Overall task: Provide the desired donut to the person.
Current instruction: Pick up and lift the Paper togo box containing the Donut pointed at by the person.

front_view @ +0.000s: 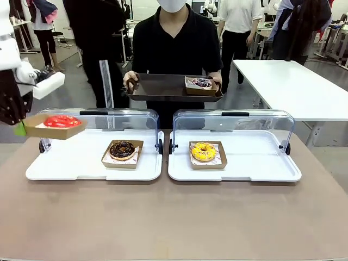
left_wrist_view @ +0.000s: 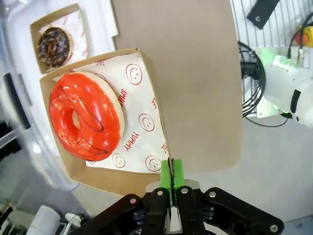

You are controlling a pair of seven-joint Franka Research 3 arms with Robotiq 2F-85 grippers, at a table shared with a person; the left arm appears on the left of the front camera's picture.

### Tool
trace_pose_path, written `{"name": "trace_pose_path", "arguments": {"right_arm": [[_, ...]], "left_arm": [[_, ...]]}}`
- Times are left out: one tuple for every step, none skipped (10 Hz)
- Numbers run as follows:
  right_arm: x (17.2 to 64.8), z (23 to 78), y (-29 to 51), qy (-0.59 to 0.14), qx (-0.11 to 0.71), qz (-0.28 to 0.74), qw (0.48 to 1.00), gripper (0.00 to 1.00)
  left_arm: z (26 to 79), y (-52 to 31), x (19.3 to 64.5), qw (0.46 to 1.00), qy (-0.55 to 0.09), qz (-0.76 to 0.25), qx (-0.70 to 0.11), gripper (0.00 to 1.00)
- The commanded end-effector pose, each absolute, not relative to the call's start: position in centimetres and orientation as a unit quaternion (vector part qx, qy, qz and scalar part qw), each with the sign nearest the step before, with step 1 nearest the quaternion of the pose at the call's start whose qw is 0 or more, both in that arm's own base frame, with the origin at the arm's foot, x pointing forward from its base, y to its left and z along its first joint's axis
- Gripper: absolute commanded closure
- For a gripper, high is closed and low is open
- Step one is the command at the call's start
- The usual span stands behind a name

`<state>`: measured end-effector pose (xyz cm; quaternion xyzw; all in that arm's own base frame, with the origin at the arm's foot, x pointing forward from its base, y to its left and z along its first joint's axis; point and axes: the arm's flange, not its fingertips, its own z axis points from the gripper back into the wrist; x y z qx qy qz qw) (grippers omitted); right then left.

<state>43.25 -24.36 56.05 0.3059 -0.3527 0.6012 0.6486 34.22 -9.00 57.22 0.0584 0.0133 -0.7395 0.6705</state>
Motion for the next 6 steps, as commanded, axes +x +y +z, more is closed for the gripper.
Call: {"name": "trace_pose_path", "arguments": {"right_arm": [[43.02, 55.97, -24.36, -0.346, 0.305, 0.605, 0.649, 0.00], [43.02, 55.97, -24.36, -0.346, 0.305, 0.605, 0.649, 0.00], [43.02, 55.97, -24.36, -0.346, 0.305, 0.605, 0.649, 0.00], [43.02, 55.97, -24.36, -0.346, 0.305, 0.605, 0.649, 0.00], [43.02, 55.97, -24.36, -0.346, 0.305, 0.605, 0.649, 0.00], [43.02, 55.97, -24.36, -0.346, 0.305, 0.605, 0.649, 0.00]], "left_arm": [[58.79, -9.42, 34.72, 0.682, 0.009, -0.726, 0.082, 1.00], [59.30, -9.37, 34.73, 0.687, 0.004, -0.722, 0.081, 1.00], [59.43, -9.20, 34.64, 0.689, 0.003, -0.721, 0.080, 1.00], [59.50, -8.94, 34.69, 0.686, 0.002, -0.723, 0.080, 1.00], [59.21, -8.67, 35.00, 0.681, 0.003, -0.726, 0.097, 1.00], [59.52, -9.03, 34.47, 0.681, -0.004, -0.728, 0.077, 1.00]]}}
